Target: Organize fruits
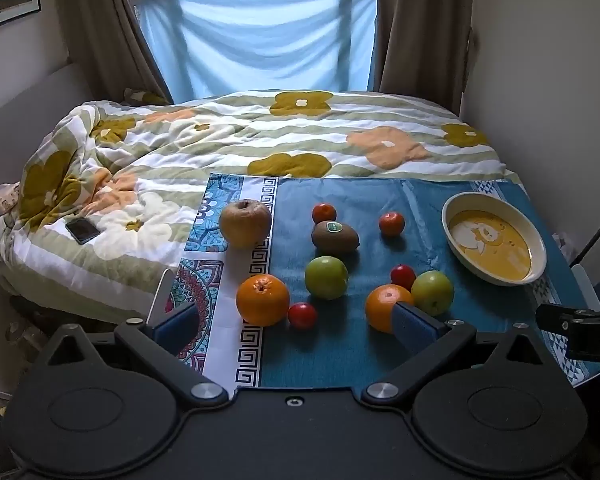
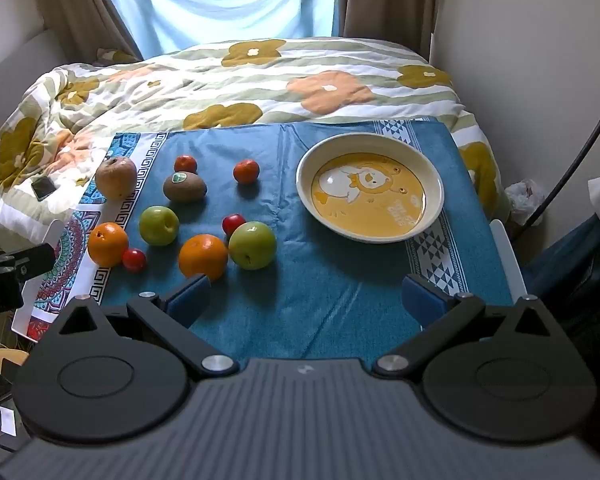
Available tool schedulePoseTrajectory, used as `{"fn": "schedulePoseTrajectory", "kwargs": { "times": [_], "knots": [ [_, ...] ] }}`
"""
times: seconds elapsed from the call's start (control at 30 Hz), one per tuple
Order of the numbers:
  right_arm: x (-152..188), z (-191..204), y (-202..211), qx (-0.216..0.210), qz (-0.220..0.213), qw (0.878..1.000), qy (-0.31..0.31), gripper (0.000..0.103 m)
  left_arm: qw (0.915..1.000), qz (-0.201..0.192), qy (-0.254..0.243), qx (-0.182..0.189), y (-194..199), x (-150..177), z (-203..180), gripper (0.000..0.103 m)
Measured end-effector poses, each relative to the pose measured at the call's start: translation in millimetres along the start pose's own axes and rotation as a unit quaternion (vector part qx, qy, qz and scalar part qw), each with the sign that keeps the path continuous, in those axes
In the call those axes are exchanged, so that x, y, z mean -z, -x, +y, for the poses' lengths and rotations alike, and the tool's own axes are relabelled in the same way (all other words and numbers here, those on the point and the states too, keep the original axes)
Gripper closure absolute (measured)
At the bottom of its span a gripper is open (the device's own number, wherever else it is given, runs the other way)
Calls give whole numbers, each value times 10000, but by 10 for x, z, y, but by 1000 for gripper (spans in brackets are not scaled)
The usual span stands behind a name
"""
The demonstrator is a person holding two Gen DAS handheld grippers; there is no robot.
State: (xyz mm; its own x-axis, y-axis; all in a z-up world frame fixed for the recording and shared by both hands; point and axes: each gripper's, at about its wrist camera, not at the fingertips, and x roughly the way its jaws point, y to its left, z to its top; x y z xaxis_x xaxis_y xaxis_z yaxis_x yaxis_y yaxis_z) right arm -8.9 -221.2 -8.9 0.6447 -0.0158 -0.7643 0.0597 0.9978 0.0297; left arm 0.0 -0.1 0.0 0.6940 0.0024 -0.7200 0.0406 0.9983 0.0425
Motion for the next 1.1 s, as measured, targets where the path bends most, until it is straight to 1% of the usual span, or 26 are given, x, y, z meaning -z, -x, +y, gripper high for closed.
{"fn": "schedulePoseTrajectory", "kwargs": {
  "times": [0.2,0.23,0.33,0.37,0.57,0.9,1.1],
  "knots": [
    [-24,-43,0,-5,16,10000,-26,0,10000,-30,11,46,18,8,-2,0],
    [-6,13,-7,-1,6,10000,3,0,10000,-26,14,49,22,11,-3,0],
    [-5,15,-8,-2,6,10000,3,0,10000,-36,-1,57,45,23,-13,0],
    [-5,15,-8,-7,6,10000,4,0,10000,18,23,17,-18,14,31,0],
    [-8,23,-7,-2,13,10000,-1,0,10000,21,21,-4,-58,34,61,0],
    [-12,14,-16,3,20,10000,-19,0,10000,23,4,-93,-56,24,16,0],
    [-13,17,-17,4,14,10000,-20,0,10000,29,22,-74,-51,26,9,0]
  ]
}}
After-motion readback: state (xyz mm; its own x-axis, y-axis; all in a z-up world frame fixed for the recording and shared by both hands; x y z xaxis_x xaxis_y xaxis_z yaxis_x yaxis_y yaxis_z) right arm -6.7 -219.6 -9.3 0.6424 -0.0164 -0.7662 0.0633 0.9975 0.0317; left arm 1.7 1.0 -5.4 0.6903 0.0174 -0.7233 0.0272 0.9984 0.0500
